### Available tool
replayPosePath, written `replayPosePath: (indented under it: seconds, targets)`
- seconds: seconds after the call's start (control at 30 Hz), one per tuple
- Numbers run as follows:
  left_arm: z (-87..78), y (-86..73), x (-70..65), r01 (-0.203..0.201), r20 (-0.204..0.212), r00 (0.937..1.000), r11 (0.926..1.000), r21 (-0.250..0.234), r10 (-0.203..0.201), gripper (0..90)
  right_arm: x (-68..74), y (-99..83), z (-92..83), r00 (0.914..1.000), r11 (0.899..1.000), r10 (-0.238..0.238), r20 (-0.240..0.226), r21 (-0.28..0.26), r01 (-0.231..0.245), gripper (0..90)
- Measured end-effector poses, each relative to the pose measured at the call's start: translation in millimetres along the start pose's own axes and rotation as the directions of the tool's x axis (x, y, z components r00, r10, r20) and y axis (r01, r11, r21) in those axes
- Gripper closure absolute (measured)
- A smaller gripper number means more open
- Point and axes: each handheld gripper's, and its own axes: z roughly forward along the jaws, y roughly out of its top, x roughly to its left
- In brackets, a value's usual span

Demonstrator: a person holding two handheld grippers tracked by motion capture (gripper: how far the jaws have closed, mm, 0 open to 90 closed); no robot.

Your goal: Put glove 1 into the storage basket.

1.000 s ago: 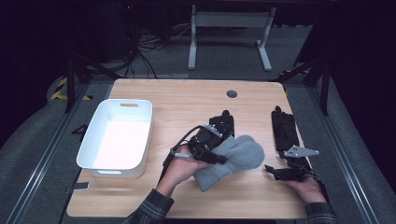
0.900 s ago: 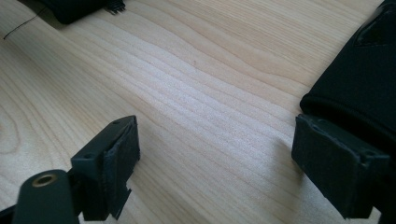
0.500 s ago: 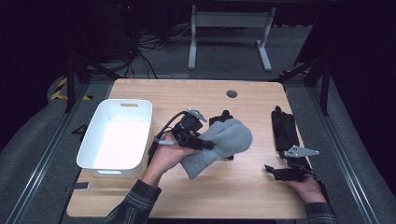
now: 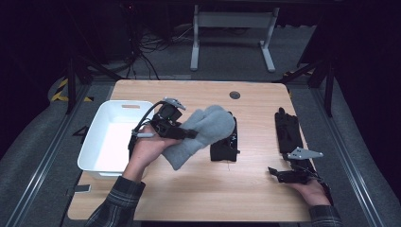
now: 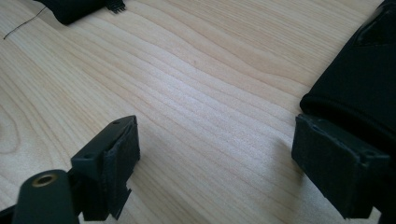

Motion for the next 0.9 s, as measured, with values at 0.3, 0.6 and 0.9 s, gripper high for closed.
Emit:
replayPosePath:
  seconds: [0.3, 0.6, 0.9]
  targets:
    - [-30.8, -9.5, 18.1, 0.045, -0.053, 0.9975, 0.9982, -0.04, -0.047, 71.0, 0.0, 0.0, 0.0, 1.0, 1.0, 0.0, 0.0, 0.0, 0.0, 15.8]
    - [-61.1, -25.6, 34.6, 0.089, -0.111, 0.9892, 0.9942, -0.06, -0.096, 71.0, -0.1, 0.0, 0.0, 1.0, 1.0, 0.001, -0.001, 0.0, -0.001, 15.8]
    - [-92.2, -51.5, 52.3, 0.152, -0.158, 0.9736, 0.9839, -0.094, -0.165, 71.0, 0.0, 0.0, 0.1, 1.0, 1.0, 0.0, 0.0, 0.0, 0.0, 15.8]
